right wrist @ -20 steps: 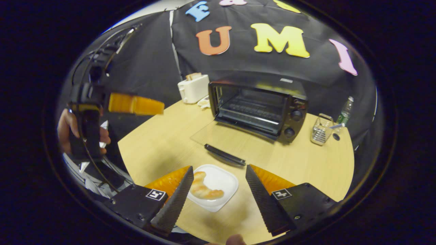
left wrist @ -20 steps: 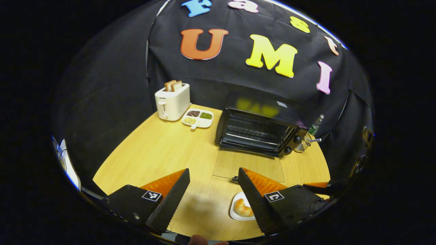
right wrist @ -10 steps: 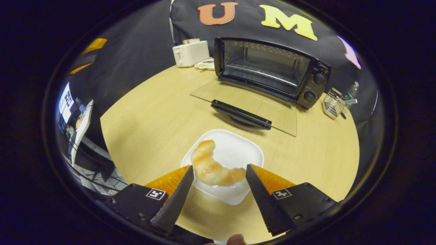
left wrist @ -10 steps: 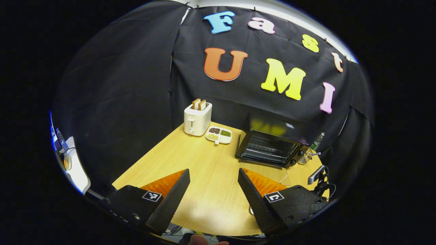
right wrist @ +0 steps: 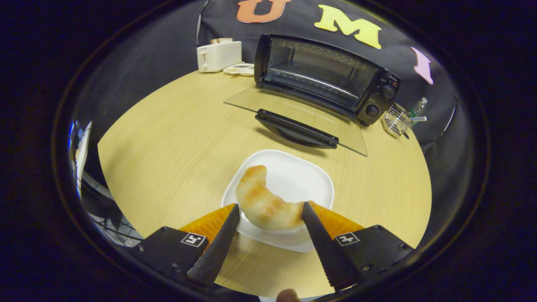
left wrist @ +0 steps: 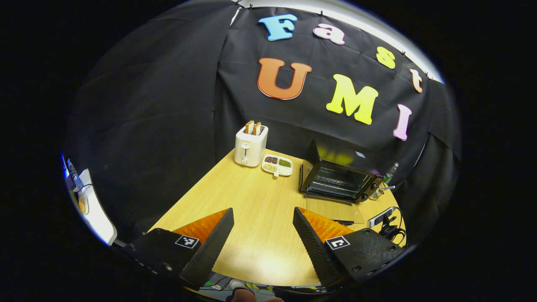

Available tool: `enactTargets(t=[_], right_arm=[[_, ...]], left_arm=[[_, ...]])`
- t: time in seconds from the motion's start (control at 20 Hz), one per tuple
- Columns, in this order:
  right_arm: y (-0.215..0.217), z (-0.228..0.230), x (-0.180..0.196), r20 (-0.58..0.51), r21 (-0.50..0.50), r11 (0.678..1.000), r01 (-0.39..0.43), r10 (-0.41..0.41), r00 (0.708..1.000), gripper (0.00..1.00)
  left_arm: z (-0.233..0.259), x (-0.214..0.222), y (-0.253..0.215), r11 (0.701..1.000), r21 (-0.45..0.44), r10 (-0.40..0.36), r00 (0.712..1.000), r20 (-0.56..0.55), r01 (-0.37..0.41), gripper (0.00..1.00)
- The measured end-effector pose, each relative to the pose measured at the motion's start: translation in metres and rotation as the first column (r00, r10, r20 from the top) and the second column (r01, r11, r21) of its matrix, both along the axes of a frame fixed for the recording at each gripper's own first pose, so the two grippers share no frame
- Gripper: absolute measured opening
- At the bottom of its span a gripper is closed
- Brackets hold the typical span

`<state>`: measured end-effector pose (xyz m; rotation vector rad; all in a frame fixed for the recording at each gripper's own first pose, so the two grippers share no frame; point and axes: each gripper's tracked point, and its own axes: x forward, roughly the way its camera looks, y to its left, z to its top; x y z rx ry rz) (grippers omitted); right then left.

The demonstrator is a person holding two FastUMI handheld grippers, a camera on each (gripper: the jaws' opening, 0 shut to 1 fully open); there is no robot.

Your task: Open the electric oven with the left hand, put the food in, and close the electric oven.

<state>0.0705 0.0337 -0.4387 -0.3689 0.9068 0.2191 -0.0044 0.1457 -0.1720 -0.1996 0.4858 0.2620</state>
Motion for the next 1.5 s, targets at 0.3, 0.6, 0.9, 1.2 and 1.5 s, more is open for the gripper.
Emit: enactTargets(t=[0.3, 0.6, 0.9, 1.2, 1.5], right_arm=[[-0.002, -0.002, 0.007, 0.041, -0.034, 0.997, 0.067, -0.066, 0.997, 0.76], [-0.006, 0.003, 0.011, 0.074, -0.011, 0.99, 0.138, -0.137, 0.988, 0.41], [-0.01, 0.052, 0.029, 0.146, 0.122, 0.959, 0.254, -0.271, 0.952, 0.35], [0.007, 0.119, 0.073, 0.246, 0.313, 0.901, 0.301, -0.383, 0.891, 0.35], [0.01, 0.137, 0.136, 0.278, 0.425, 0.826, 0.37, -0.508, 0.815, 0.35]], left_arm=[[0.005, -0.007, 0.012, 1.0, -0.016, 0.005, 1.0, 0.004, -0.005, 0.94], [0.005, -0.005, 0.017, 1.0, -0.01, -0.01, 1.0, 0.008, 0.01, 0.94], [0.002, -0.005, 0.022, 0.999, -0.018, -0.032, 0.999, 0.024, 0.033, 0.94], [0.002, 0.005, 0.013, 0.996, -0.014, -0.088, 0.996, 0.019, 0.089, 0.94], [0.001, -0.001, 0.017, 0.994, 0.001, -0.105, 0.994, -0.012, 0.105, 0.94]])
